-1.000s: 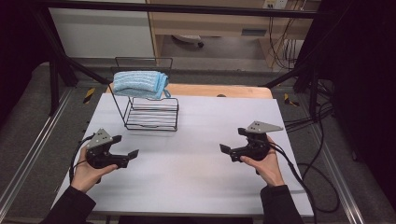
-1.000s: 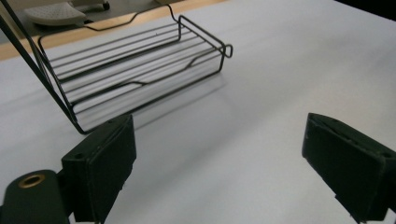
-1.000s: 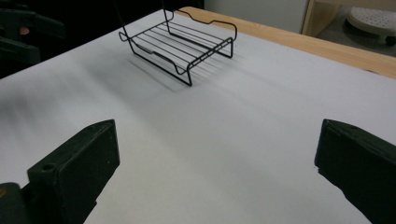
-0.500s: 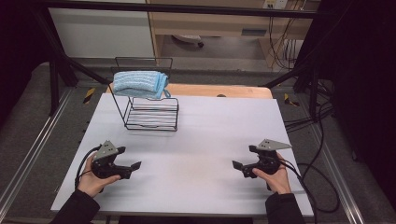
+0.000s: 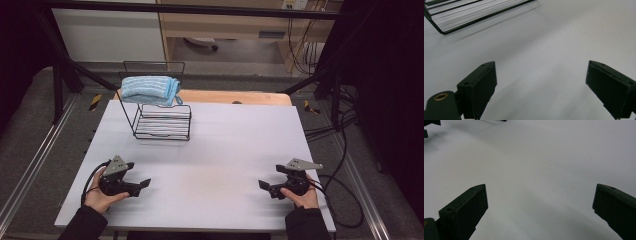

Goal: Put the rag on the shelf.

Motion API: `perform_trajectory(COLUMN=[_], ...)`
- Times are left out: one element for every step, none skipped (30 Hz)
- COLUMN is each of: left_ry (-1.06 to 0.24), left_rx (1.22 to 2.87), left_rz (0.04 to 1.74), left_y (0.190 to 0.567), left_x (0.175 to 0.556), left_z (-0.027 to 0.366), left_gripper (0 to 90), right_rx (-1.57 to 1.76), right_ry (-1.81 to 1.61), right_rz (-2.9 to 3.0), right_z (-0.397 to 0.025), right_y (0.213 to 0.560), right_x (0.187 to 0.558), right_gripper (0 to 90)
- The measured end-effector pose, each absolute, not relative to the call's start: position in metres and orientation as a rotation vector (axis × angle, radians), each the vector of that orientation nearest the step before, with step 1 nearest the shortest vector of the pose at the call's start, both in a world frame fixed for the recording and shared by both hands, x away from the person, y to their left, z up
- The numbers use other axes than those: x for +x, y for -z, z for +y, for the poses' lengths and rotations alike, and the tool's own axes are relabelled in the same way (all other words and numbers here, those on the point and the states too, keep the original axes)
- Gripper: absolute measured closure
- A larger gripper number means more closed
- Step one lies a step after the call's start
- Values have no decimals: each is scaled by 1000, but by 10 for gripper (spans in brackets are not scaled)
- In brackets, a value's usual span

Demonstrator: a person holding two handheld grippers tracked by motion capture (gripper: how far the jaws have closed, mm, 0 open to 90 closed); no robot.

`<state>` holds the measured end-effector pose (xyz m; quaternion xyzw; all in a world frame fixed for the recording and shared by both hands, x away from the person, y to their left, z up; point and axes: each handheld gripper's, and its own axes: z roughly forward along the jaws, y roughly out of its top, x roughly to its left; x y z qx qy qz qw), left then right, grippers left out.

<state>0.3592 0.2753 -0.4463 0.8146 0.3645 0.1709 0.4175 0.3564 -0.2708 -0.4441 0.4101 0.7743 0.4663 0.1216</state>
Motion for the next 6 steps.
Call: perform_trajectory(left_ry=[-428, -428, -429, -431, -431, -432], left_rx=[2042, 2040, 2038, 2034, 2035, 2034], left_rz=[915, 916, 917, 920, 920, 921], left_y=[446, 447, 447, 447, 447, 447], left_x=[359, 359, 359, 359, 358, 358], left_z=[276, 276, 277, 277, 277, 278], left_gripper=[100, 100, 100, 100, 100, 100], right_rx=[1199, 1203, 1201, 1199, 1196, 1197], right_ry=[-1362, -1362, -1362, -1362, -1361, -1360], right_rz=[2259, 2259, 2262, 2265, 2266, 2267], right_z=[-271, -272, -271, -271, -271, -271], right_y=[444, 444, 444, 444, 444, 444], right_x=[356, 356, 355, 355, 355, 355], right_gripper=[6, 6, 6, 6, 6, 6])
